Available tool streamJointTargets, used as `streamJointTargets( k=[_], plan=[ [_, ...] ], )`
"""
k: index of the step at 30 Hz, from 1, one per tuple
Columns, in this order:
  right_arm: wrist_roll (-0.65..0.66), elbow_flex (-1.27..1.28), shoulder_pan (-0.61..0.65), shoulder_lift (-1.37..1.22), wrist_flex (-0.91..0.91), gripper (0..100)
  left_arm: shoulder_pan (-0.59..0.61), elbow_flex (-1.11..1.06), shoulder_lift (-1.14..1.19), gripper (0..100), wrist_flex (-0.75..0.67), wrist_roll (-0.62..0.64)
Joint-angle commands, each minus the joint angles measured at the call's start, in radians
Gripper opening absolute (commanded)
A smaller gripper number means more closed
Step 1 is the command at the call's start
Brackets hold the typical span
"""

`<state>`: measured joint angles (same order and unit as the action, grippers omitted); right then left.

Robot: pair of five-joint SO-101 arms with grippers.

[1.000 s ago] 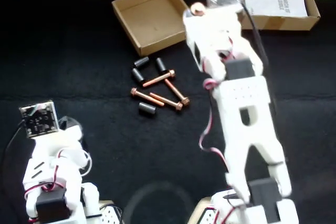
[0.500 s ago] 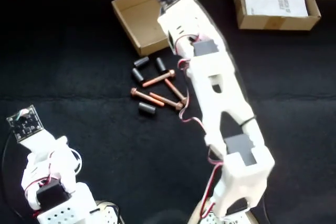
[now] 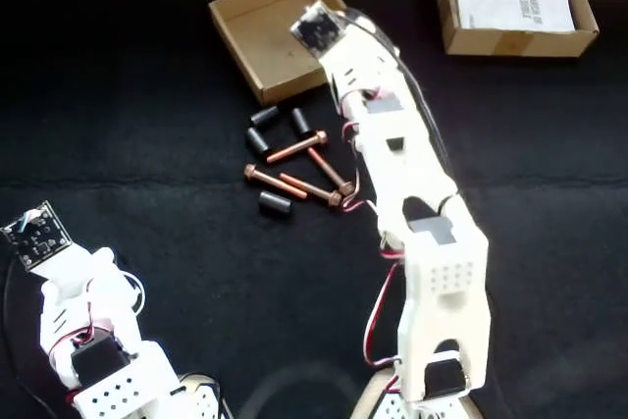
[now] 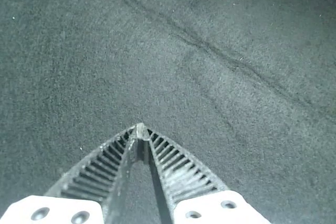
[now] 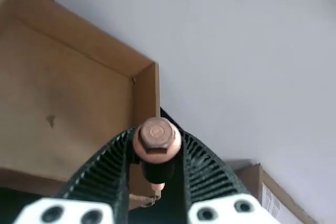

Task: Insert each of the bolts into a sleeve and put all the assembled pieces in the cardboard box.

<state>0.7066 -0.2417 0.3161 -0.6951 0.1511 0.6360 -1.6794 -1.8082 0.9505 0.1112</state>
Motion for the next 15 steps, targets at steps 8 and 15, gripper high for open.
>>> streamJointTargets(
  k=[8, 15],
  plan=[
    [0.101, -0.271, -0.021, -0.39, 0.578, 0.8, 0.008, -0.016, -0.007, 1, -0.017, -0.003],
    [0.124, -0.469, 0.01, -0.553, 0.777, 0.8, 0.027, -0.016, -0.007, 1, -0.017, -0.003]
  ],
)
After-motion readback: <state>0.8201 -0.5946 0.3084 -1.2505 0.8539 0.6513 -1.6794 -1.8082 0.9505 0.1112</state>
